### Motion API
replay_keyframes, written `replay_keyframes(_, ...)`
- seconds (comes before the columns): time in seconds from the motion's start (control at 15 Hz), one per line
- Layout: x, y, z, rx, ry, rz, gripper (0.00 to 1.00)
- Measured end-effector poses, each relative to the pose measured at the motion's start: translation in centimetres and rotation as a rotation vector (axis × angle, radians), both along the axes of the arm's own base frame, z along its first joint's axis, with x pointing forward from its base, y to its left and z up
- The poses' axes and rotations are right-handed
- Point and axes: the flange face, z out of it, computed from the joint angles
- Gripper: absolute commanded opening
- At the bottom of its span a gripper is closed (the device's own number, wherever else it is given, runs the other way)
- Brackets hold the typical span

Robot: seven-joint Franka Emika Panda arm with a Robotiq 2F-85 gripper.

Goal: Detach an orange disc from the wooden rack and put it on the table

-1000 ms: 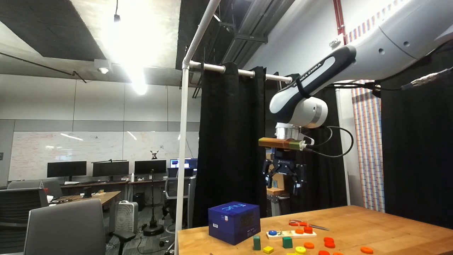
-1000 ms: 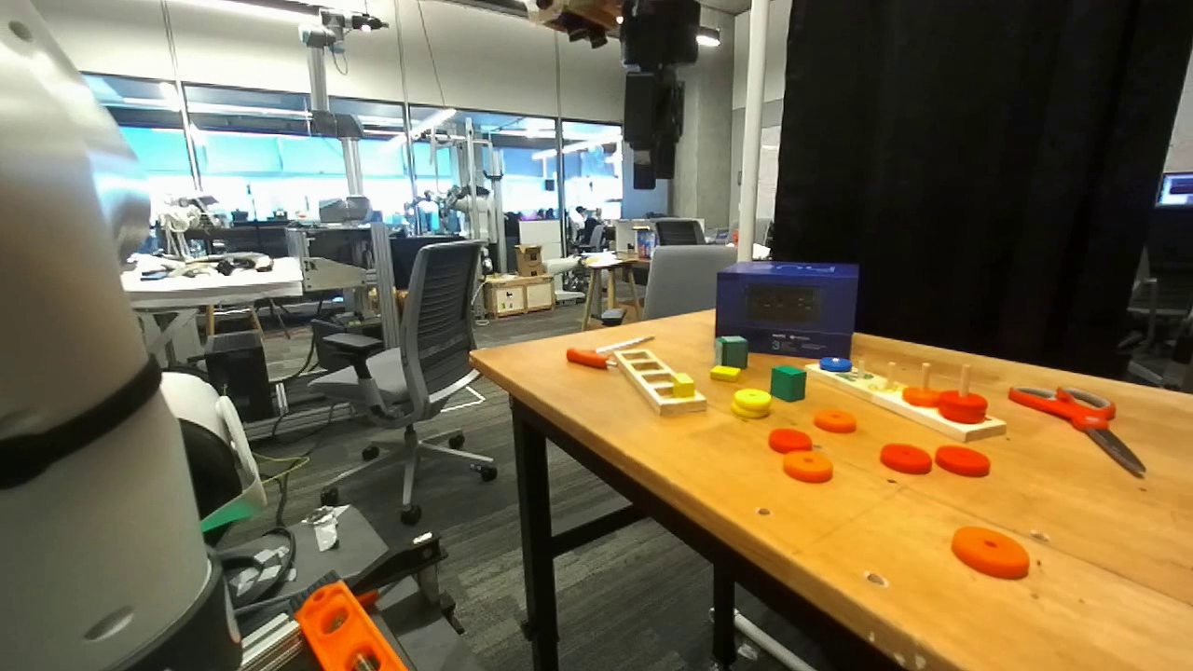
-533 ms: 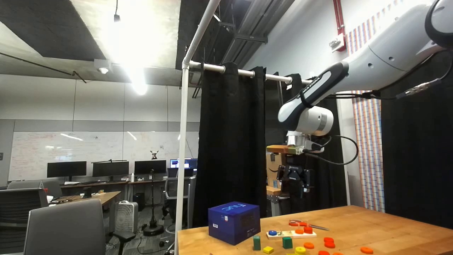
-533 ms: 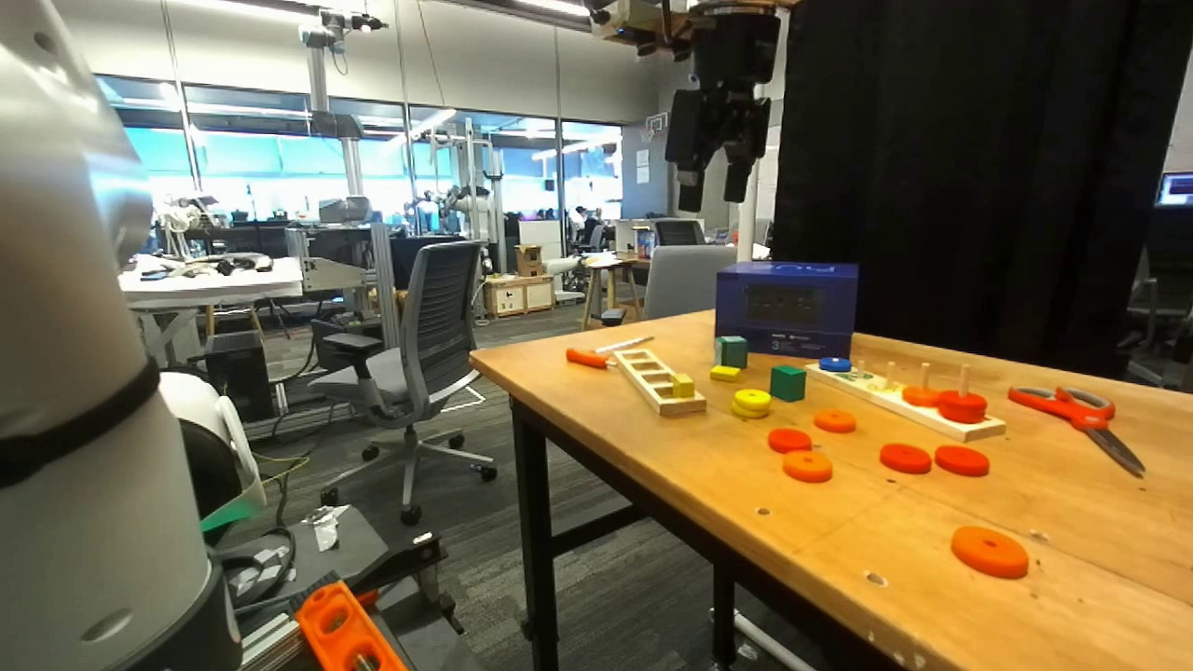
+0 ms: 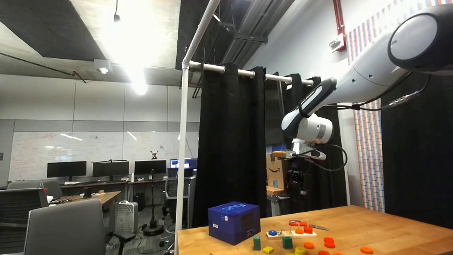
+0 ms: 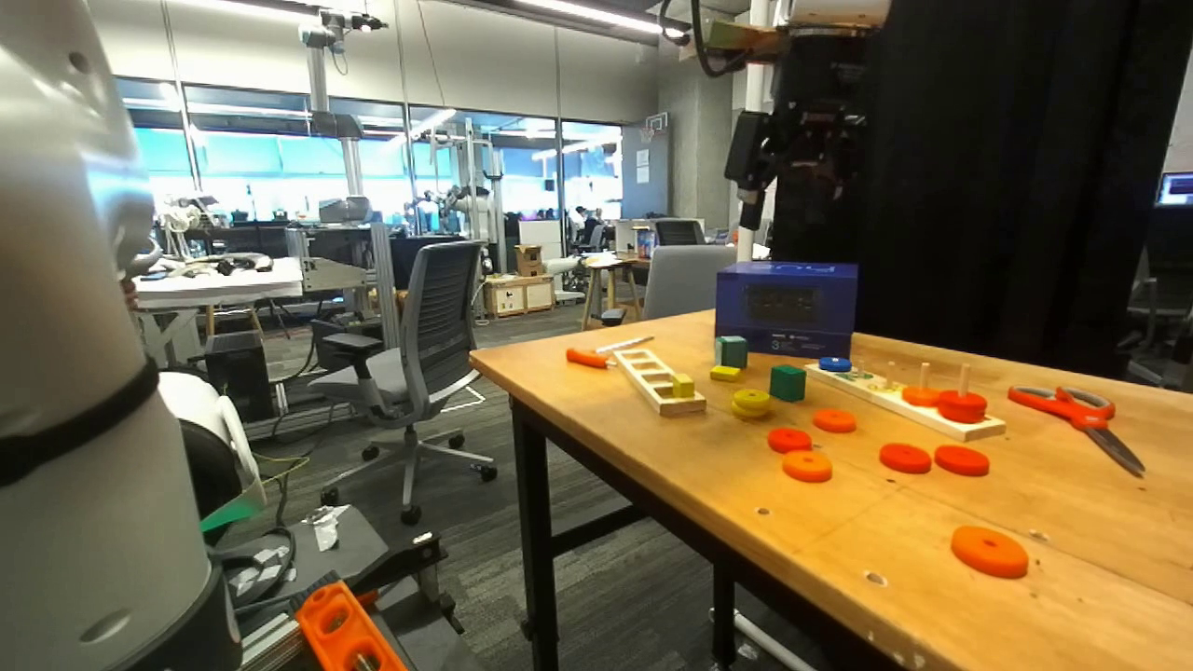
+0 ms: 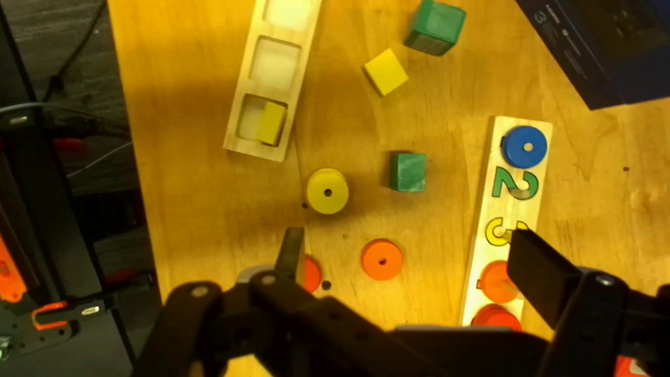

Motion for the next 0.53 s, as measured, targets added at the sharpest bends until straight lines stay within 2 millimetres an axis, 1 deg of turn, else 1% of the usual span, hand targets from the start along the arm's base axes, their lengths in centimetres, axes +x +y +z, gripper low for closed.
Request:
replay_keyframes(0.27,2.9,-3.1,-2.4,0.070,-0.056,-0.184,1.00)
replay_keyframes(0.53,5.6,-5.1,-4.3,0.106,-0.134,-0.326,1.00)
